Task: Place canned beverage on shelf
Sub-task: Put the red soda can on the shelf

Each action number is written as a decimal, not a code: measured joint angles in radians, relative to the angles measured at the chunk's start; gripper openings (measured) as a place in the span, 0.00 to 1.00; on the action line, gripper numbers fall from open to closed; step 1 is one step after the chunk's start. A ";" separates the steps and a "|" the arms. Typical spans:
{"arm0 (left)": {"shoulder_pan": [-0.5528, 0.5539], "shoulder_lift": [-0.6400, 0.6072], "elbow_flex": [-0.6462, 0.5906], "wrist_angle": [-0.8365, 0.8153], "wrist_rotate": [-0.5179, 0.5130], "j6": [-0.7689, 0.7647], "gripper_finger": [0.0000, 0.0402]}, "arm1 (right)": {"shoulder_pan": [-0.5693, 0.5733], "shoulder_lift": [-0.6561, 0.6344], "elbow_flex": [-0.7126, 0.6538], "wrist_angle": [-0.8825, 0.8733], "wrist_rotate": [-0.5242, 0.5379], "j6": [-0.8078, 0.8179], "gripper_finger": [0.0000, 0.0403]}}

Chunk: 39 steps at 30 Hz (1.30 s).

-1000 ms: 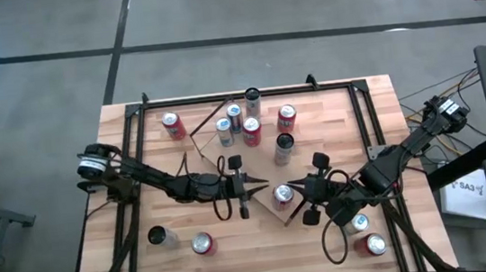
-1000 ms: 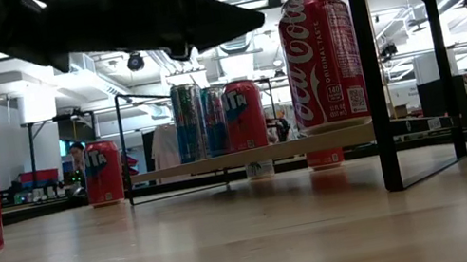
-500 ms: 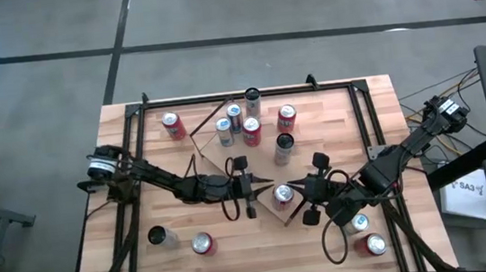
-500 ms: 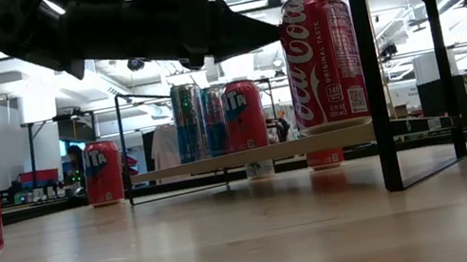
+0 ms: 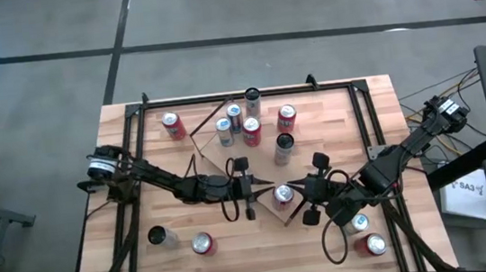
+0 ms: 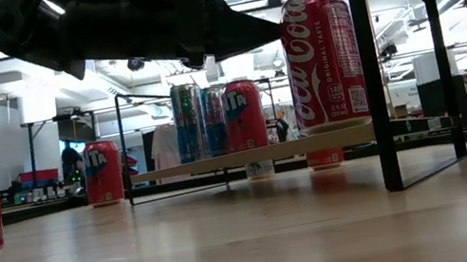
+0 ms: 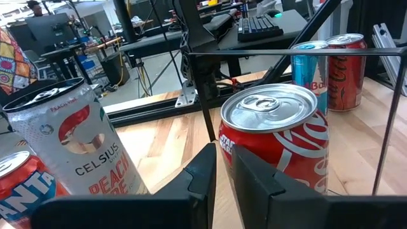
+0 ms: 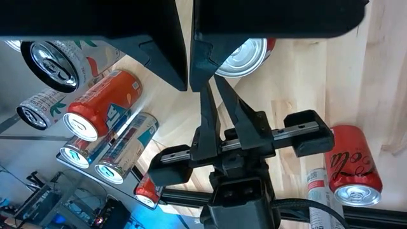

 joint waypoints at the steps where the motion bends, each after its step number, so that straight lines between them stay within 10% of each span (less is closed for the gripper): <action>1: 0.000 0.000 0.000 -0.001 0.000 0.000 0.09 | 0.000 0.000 0.000 0.000 0.000 0.000 0.02; 39: 0.005 0.037 0.000 0.009 0.000 -0.001 0.09 | 0.000 0.001 0.000 -0.002 -0.001 0.004 0.02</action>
